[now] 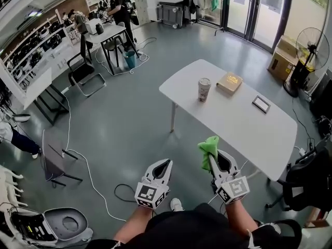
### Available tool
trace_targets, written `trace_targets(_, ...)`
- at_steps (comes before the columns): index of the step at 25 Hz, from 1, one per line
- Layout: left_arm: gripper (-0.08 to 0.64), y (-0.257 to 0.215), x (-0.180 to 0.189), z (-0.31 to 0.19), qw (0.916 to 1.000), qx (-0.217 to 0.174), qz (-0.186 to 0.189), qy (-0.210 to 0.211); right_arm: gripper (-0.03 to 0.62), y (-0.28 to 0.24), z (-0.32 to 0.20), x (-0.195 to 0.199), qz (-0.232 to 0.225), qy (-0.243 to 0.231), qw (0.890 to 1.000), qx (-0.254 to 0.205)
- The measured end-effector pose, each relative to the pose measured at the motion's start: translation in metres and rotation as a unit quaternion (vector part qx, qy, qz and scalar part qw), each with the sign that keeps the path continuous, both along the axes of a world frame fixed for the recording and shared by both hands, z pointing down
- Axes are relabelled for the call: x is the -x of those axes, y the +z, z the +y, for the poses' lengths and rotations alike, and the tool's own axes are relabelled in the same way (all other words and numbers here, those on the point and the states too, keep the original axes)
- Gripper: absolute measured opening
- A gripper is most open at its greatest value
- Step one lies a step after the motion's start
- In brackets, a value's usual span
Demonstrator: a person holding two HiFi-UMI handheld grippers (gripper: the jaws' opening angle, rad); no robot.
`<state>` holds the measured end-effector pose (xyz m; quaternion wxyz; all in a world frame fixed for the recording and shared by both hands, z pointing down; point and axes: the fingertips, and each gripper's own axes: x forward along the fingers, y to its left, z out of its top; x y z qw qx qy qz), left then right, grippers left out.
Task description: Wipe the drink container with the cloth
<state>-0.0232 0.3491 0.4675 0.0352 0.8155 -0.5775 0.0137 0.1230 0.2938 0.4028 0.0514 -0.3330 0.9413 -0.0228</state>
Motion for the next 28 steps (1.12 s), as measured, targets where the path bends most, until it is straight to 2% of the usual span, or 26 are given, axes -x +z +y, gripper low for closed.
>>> trace_targets(6,0.008,0.009,0.019,-0.006,1.0,0.006,-0.004,-0.005,0.08,0.01,-0.008,0.011,0.003,-0.005,1.0,0.005)
trace_targets(11,0.008,0.007,0.03,-0.032,0.9999,0.005,-0.009,-0.006,0.08,0.01,-0.037,0.023,-0.001,-0.001,1.0,0.005)
trace_targets(28,0.008,0.004,0.024,-0.201,0.9994,0.005,-0.022,-0.028,0.08,0.013,-0.207,0.029,0.008,-0.057,0.998,0.012)
